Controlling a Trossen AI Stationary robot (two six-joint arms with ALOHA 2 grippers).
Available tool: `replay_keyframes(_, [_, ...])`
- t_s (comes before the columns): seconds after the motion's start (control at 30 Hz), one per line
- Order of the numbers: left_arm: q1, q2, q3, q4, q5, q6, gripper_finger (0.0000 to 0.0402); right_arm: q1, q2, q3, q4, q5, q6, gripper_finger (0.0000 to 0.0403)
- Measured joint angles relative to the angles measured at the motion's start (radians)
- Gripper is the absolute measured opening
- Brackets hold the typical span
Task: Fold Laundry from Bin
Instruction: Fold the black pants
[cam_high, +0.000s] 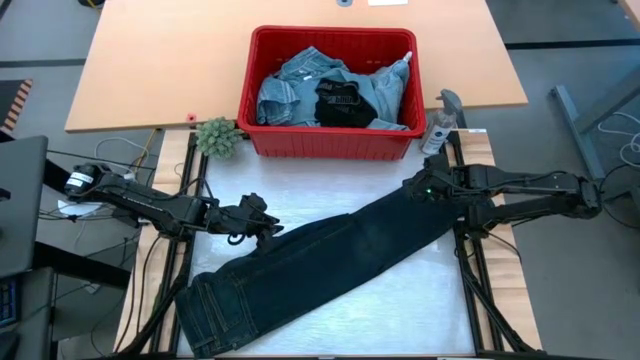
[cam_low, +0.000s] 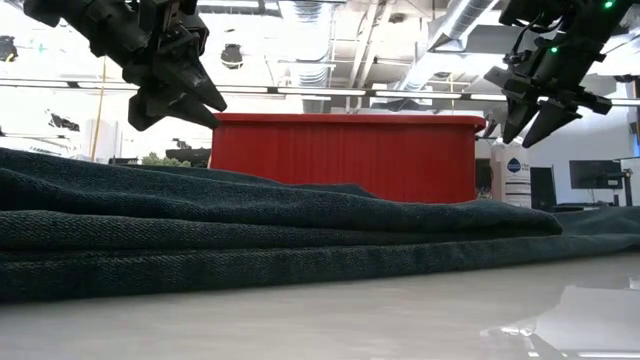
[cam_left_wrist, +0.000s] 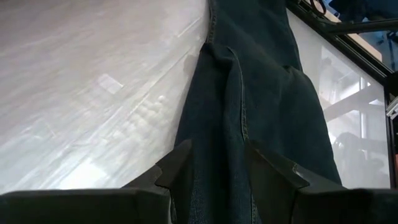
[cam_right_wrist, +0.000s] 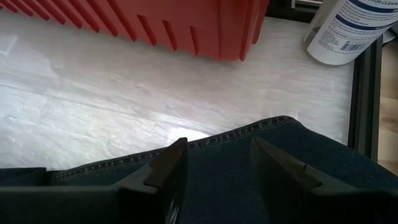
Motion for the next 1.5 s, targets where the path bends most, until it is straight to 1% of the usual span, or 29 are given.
replay_keyframes(0.17, [0.0,0.0,0.0,0.0,0.0,0.0,0.0128,0.002,0.0,0.0,0.0,-0.023,0.0,0.02])
replay_keyframes(0.57, [0.0,0.0,0.0,0.0,0.0,0.0,0.0128,-0.006,0.0,0.0,0.046,-0.023,-0.026,0.02])
replay_keyframes(1.5, [0.0,0.0,0.0,0.0,0.0,0.0,0.0128,-0.006,0.006,0.0,0.075,-0.023,-0.027,0.02])
